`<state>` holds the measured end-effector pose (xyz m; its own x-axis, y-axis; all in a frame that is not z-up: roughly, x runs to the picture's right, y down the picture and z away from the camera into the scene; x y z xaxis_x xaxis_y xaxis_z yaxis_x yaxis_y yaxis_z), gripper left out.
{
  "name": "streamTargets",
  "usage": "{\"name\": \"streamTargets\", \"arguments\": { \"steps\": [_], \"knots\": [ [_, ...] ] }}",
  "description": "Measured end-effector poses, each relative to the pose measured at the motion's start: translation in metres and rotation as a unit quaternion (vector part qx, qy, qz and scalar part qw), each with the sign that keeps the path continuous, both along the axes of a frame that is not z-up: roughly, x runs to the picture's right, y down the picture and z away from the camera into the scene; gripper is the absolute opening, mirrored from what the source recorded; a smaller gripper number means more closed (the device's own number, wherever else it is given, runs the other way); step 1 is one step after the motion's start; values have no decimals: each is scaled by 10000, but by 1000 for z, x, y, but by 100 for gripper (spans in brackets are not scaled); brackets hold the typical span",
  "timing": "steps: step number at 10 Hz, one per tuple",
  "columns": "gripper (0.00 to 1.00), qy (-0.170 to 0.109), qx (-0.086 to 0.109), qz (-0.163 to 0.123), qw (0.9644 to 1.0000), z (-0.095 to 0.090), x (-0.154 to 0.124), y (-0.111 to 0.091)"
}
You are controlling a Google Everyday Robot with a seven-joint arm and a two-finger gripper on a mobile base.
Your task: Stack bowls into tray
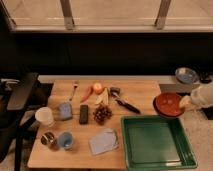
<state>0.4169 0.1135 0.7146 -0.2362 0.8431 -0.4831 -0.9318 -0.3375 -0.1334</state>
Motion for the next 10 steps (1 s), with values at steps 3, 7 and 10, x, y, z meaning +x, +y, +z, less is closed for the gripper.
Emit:
{"name": "streamTargets", "arguments": {
  "steps": [3,7,10],
  "knots": [
    [9,-278,7,-87,9996,-24,-2,28],
    [9,-813,173,-860,9928,-35,-23,81],
    [22,-1129,246,-920,9890,-21,-31,98]
  ]
}}
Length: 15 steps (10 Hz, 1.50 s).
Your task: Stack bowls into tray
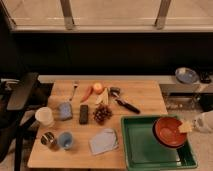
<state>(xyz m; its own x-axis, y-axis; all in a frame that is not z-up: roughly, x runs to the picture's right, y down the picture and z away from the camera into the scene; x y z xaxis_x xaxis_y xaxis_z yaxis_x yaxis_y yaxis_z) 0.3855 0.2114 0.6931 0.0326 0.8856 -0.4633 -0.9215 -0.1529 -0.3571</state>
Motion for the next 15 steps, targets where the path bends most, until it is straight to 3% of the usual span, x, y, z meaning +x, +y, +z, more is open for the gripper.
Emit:
{"name": "streamTargets", "arguments": {
  "steps": [5,6,11,15],
  "knots": [
    [72,-110,149,109,9998,16,-12,2],
    [77,-86,177,88,9998,17,-14,2],
    [78,-54,227,188,9996,17,-12,-9],
    [78,187,790,397,9959,-14,7,-52]
  ]
}}
